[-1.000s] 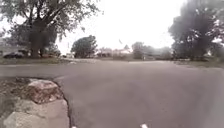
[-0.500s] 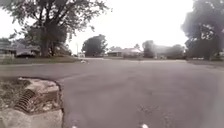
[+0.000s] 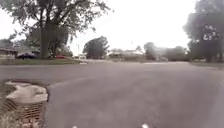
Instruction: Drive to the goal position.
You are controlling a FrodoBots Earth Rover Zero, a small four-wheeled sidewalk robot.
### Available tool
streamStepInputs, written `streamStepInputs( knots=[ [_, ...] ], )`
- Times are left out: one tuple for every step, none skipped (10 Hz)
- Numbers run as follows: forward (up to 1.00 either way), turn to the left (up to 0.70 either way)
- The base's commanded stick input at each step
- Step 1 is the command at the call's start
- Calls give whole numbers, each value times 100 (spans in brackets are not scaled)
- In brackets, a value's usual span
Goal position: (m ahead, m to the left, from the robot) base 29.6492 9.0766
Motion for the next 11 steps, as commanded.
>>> streamStepInputs(
  knots=[
    [100,2],
    [100,1],
    [100,0],
    [100,0],
    [100,0],
    [100,0],
    [100,1],
    [100,3],
    [100,30],
    [100,39],
    [100,31]
  ],
)
